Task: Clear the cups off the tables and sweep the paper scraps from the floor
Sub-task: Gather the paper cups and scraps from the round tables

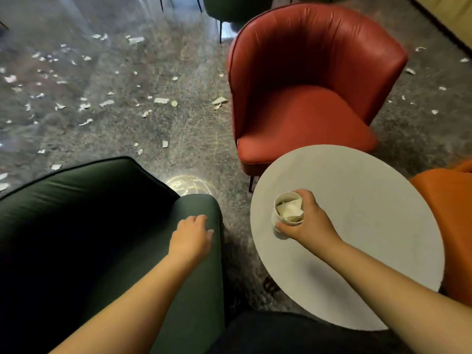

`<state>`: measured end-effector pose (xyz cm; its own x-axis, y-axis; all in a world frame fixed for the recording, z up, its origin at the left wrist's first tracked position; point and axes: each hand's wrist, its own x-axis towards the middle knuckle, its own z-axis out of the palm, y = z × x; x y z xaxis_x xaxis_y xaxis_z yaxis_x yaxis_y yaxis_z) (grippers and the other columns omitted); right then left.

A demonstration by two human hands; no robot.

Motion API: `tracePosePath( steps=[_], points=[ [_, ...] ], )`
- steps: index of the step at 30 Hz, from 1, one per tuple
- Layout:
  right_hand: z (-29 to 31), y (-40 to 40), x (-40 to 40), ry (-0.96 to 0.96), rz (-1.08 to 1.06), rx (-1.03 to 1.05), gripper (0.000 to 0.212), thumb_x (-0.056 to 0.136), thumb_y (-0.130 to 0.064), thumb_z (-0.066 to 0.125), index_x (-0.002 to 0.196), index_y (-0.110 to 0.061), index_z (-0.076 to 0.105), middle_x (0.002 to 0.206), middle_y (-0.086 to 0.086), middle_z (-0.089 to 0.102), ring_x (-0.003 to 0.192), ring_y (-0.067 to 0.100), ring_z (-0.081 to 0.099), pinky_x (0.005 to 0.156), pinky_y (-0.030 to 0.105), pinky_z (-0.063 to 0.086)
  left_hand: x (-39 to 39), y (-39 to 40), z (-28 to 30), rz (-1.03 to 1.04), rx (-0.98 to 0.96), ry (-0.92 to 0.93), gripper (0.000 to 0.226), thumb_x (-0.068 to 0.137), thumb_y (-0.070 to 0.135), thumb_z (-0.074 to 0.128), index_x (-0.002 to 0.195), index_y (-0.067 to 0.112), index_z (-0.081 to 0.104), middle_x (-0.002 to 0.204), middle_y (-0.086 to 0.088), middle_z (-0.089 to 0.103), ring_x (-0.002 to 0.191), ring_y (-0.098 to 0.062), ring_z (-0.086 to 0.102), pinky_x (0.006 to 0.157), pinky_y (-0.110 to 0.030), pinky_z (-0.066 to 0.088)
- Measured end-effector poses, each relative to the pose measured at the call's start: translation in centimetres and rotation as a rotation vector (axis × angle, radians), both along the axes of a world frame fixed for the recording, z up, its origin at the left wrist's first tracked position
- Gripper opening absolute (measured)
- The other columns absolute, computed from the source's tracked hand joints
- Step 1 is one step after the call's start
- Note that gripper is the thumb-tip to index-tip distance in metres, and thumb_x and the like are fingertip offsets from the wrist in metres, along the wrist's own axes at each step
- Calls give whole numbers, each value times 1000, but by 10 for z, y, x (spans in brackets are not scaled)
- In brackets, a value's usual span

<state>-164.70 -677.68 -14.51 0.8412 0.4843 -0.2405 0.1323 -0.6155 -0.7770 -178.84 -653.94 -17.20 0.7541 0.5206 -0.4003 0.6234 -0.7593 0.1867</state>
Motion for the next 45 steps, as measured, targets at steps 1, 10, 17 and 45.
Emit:
tracePosePath(
  steps=[1,10,17,45],
  points=[
    [1,15,0,-2,7,8,75,64,-36,86,119,-39,35,109,-12,54,91,7,54,64,8,38,-3,12,2,-2,16,-8,42,97,41,49,132,19,50,132,-5,52,122,-28,46,90,-41,46],
    [15,112,6,-24,56,80,66,65,-35,84,112,-43,38,101,-23,55,90,-4,54,65,8,38,-21,82,11,-6,113,-62,42,96,42,49,132,20,50,131,-2,54,118,-25,48,90,-39,45],
    [16,168,16,-36,137,63,70,64,-36,84,119,-34,42,109,-8,58,96,11,58,72,18,44,-18,113,13,-5,133,-106,43,96,43,49,133,22,50,131,0,53,117,-22,47,90,-36,43],
    [-5,531,365,10,453,26,65,67,-29,84,118,-27,43,108,-4,58,95,14,56,68,17,40,307,399,4,145,181,-97,41,97,39,49,133,20,49,132,1,51,119,-24,44,96,-35,39]
  ],
)
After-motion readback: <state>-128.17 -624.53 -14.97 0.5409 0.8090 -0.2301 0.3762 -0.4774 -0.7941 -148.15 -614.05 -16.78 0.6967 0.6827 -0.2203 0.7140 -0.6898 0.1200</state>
